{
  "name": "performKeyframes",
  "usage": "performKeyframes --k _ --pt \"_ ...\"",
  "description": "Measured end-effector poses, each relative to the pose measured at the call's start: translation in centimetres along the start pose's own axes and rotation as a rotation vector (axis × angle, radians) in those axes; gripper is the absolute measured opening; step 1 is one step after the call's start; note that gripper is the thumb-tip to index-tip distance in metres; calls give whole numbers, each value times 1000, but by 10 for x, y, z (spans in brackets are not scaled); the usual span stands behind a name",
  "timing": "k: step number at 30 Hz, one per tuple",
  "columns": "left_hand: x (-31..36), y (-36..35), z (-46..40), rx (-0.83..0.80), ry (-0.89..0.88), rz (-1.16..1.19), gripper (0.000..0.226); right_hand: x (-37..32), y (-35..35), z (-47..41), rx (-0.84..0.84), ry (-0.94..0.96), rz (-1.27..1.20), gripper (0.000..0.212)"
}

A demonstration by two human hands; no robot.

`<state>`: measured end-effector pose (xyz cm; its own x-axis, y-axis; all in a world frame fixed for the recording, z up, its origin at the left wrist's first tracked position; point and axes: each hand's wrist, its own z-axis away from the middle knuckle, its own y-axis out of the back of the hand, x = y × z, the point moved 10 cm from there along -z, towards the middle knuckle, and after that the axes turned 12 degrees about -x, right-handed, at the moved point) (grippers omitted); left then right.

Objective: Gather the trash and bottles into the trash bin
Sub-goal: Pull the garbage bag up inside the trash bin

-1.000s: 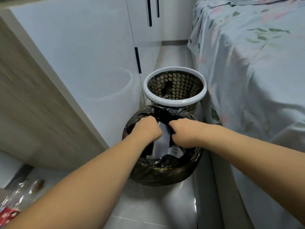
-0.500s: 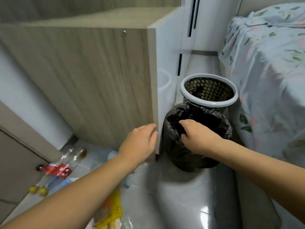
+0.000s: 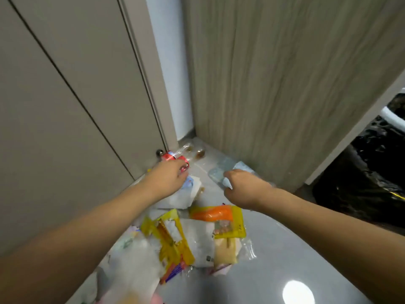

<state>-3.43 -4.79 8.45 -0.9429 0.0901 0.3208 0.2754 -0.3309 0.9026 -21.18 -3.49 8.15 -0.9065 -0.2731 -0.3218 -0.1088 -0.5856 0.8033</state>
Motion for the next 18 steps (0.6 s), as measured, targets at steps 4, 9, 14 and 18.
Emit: performKeyframes --k 4,9,14,18 --pt "-74 -38 34 -85 154 61 28 -17 -41 -30 -91 -46 -17 39" --pt "-100 -72 49 -79 215 204 30 -21 -62 -57 -109 -116 -156 42" --pt "-105 -83 -7 -62 238 190 39 -30 -66 -78 -65 -85 -247 42" --pt "-102 -112 -59 -179 249 -50 54 -15 -77 -87 -80 -128 -287 44"
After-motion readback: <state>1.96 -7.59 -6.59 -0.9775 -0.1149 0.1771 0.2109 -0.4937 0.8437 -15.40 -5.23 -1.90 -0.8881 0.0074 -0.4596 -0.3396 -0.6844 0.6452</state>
